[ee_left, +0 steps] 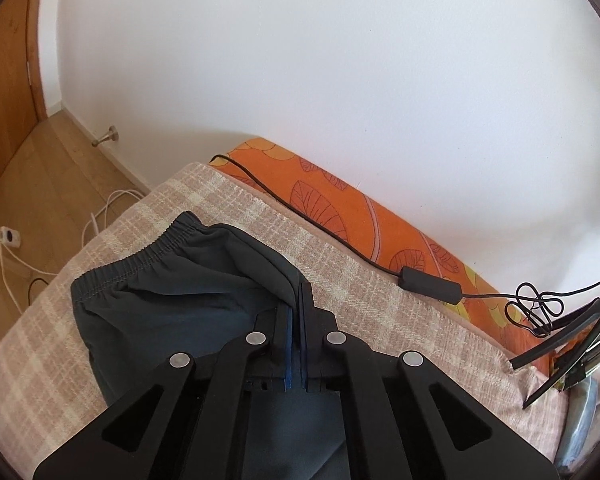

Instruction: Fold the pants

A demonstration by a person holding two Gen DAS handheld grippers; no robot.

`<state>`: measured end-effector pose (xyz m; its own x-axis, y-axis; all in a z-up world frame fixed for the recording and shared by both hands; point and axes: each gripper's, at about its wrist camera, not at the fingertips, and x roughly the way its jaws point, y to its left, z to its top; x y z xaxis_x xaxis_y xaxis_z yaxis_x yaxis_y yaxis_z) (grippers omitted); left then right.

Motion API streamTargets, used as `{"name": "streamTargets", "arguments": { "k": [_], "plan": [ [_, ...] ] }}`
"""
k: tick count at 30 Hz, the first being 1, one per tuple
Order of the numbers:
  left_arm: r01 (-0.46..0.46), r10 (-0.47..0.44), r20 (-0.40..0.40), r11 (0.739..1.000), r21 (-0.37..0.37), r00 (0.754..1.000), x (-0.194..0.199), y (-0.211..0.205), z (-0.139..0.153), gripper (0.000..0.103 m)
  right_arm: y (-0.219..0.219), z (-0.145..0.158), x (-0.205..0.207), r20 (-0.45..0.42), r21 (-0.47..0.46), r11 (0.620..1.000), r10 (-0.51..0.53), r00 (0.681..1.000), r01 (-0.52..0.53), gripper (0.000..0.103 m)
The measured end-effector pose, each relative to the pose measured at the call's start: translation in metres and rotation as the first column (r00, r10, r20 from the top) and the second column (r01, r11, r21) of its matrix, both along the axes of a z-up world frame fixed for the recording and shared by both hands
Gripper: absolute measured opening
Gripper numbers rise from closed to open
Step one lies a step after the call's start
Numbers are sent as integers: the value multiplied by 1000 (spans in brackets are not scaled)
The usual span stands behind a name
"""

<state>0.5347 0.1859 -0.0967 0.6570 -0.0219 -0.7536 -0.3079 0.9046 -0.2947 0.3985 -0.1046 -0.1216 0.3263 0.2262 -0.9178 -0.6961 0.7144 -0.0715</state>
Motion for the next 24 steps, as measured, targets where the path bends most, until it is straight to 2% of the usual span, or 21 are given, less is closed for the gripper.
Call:
{"name": "streamTargets", "arguments": {
  "k": [2,7,12,15,18,24],
  "plan": [
    [9,-9,17,1000,7,1000,-7,0,9,1,-2,5,1,14,1,1000,-19,1000,19,1],
    [17,-18,50,1000,14,999,-31,7,30,1,-7,47,-18,76,60,998,-21,997,17,0],
    [12,-12,93,1000,4,996,-73,15,56,1,-6,91,-59,118,83,997,0,993,-10,0],
    [7,-6,112,1000,-10,994,-107,26,67,1,-4,108,-87,115,107,994,16,993,-28,0],
    [6,-4,117,1000,-16,993,-139,32,72,1,2,114,-119,111,108,993,41,993,-53,0],
    [-18,24,131,999,-46,991,-206,46,65,1,13,101,-181,66,119,989,77,995,-84,0]
  ]
}}
